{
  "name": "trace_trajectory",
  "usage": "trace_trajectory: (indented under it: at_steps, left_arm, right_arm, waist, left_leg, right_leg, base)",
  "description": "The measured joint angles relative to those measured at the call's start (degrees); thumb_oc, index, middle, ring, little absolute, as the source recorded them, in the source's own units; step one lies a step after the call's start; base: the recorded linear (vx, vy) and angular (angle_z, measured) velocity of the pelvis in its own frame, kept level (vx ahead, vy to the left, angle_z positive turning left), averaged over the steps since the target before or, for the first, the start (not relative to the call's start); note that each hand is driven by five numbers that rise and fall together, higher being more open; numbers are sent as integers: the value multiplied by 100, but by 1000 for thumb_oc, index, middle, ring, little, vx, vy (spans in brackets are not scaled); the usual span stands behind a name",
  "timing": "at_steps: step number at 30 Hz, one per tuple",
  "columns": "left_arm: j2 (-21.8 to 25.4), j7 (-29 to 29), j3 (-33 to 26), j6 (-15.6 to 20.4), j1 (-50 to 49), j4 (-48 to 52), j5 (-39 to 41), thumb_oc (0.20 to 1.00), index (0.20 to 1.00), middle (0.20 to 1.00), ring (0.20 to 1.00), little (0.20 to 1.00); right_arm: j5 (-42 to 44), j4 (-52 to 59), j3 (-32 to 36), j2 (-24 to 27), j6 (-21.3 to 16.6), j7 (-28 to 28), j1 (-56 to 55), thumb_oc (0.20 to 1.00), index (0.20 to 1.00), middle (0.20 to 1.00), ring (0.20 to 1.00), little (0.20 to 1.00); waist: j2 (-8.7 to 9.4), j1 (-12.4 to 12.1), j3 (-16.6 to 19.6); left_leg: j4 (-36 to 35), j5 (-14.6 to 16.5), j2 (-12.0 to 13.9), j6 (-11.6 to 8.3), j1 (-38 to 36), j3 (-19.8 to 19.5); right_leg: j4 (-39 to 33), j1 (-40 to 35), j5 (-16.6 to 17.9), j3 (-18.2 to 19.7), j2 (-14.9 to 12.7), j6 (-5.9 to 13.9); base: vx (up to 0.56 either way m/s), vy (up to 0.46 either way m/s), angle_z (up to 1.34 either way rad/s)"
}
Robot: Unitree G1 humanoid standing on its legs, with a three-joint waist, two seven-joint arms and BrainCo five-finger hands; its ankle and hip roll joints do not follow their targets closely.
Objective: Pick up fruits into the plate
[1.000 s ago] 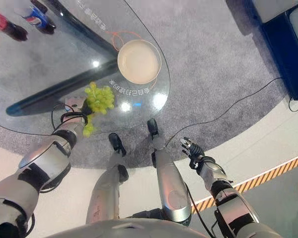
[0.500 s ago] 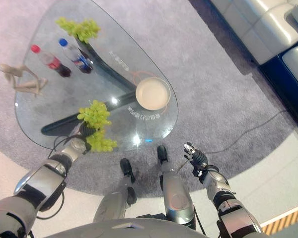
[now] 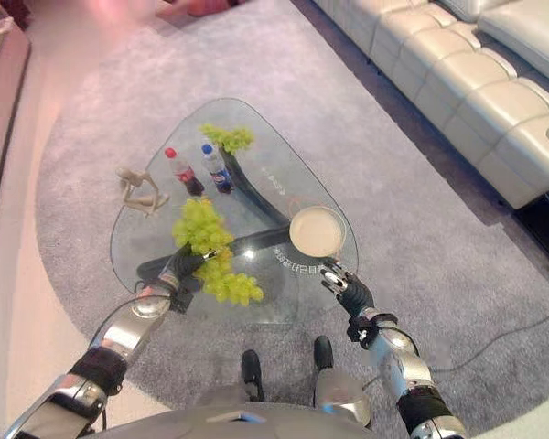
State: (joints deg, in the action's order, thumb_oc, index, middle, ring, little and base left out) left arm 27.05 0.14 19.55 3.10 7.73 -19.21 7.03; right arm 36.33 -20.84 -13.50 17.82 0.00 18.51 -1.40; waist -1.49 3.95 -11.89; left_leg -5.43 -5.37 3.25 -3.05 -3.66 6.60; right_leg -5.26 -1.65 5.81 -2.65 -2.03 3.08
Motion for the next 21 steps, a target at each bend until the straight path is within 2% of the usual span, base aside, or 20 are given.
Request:
trace_trajectory:
  at_steps: [3, 5, 6, 8, 10, 14, 17, 21]
  left_arm:
    - [276, -483, -1, 102, -22, 449, 55, 200, 200, 200, 200, 200]
    - [525, -938, -26, 238, -21, 771, 283, 200, 200, 200, 200, 200]
    - [552, -1028, -32, 277, -21, 781, 329, 200, 200, 200, 200, 200]
    - [661, -1430, -43, 303, -23, 917, 450, 200, 200, 200, 200, 200]
    - [700, -1640, -40, 308, -23, 976, 542, 200, 200, 200, 200, 200]
    - [856, -2480, 29, 308, -23, 1401, 850, 200, 200, 200, 200, 200]
    - [901, -2810, 126, 308, -23, 1560, 938, 200, 200, 200, 200, 200]
    - [922, -2980, 300, 277, 41, 1703, 1143, 200, 200, 200, 200, 200]
  right_arm:
    - [-105, 196, -82, 149, 352, 382, 101, 1000, 1000, 1000, 1000, 1000]
    - [-87, 455, -93, 348, 805, 837, 142, 1000, 1000, 1000, 1000, 1000]
    - [-67, 489, -90, 358, 907, 920, 145, 1000, 1000, 1000, 1000, 1000]
    - [98, 758, -177, 376, 1344, 1258, 157, 1000, 1000, 1000, 1000, 1000]
    - [190, 877, -283, 382, 1547, 1403, 167, 1000, 1000, 1000, 1000, 1000]
    - [551, 1229, -752, 385, 2445, 2093, 155, 1000, 1000, 1000, 1000, 1000]
    - [751, 1303, -952, 407, 2875, 2217, 138, 1000, 1000, 1000, 1000, 1000]
    - [929, 1409, -1002, 418, 3014, 2228, 70, 1000, 1000, 1000, 1000, 1000]
  waist:
    - [62, -95, 144]
    - [125, -191, 215]
    - [133, -230, 270]
    - [189, -284, 375]
    - [220, -286, 403]
    - [252, -375, 487]
    - [215, -373, 572]
    - [165, -375, 622]
  left_leg:
    - [0, -2, -9, 3, -58, -116]
    - [0, 7, -21, 14, -196, -173]
    - [-1, 18, -20, 12, -201, -176]
    - [-2, 25, -31, 18, -253, -229]
    - [-2, 31, -34, 18, -306, -242]
    - [-2, 51, -56, 29, -410, -274]
    - [-2, 55, -81, 38, -405, -303]
    - [-3, 45, -113, 52, -404, -401]
  right_leg:
    - [0, -116, -32, -116, -11, 18]
    - [-4, -286, -67, -169, -26, 37]
    - [-5, -293, -83, -171, -31, 30]
    - [-15, -388, -103, -241, -44, 38]
    - [-26, -450, -123, -270, -49, 50]
    - [-28, -576, -157, -303, -74, 60]
    - [-28, -591, -172, -333, -104, 57]
    - [-28, -641, -188, -434, -137, 79]
  base:
    - [100, -55, 23]
    - [95, -42, 18]
    - [94, -42, 7]
    - [88, -27, 13]
    - [56, -5, 11]
    - [57, 22, 5]
    - [40, 32, 5]
    - [48, 38, 12]
